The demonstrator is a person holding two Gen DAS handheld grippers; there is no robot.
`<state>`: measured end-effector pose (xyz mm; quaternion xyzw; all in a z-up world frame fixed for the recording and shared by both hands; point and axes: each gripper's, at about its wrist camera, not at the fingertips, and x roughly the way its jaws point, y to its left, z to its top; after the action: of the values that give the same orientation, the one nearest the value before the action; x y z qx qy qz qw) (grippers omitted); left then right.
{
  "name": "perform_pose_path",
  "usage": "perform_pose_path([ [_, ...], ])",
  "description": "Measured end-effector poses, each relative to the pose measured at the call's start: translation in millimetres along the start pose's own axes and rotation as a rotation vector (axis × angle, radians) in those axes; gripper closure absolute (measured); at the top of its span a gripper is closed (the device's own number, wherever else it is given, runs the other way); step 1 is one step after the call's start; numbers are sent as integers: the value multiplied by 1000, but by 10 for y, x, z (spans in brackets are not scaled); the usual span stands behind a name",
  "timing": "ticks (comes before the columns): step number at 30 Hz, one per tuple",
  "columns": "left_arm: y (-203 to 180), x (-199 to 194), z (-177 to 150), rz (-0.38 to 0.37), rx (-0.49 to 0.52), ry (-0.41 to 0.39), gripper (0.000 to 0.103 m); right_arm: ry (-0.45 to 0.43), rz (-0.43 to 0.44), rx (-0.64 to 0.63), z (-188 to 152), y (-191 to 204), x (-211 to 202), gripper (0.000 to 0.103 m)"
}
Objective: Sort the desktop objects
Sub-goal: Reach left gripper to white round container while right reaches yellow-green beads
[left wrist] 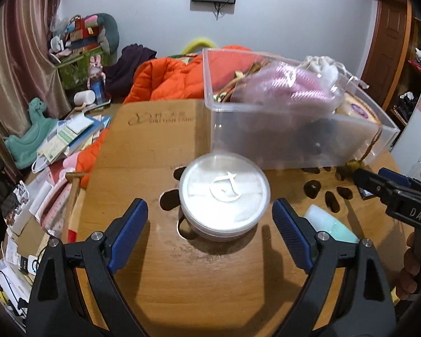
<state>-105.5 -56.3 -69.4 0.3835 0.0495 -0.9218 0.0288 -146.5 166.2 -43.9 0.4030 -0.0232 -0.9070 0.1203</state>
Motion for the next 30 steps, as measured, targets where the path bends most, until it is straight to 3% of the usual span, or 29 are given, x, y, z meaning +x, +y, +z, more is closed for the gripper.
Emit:
perform_pose_path([
  [7,9,92,21,-26,-37,40,12,8,22,1,61,80,88,21],
  [12,25,76,33,-10,-66,29,12,9,-11,-45,30,172,116,31],
  [15,0,54,30,-18,-61,16,26,7,-24,-61,13,201,122,43],
  [17,-28,64,23,-19,-52,20,32,15,-30,-70,-7,215,136,62],
  [18,-40,57,14,-13,-46,16,37,22,-35,-77,-18,226,148,64],
  [21,-50,48,20,-5,-42,10,38,19,-27,-89,-24,251,138,75],
  [25,-13,-18,-17,10,-70,-22,38,-6,-11,-77,-48,208,80,75],
  [30,88,-91,-95,-27,-144,-35,38,-34,42,-60,-79,105,-77,75],
])
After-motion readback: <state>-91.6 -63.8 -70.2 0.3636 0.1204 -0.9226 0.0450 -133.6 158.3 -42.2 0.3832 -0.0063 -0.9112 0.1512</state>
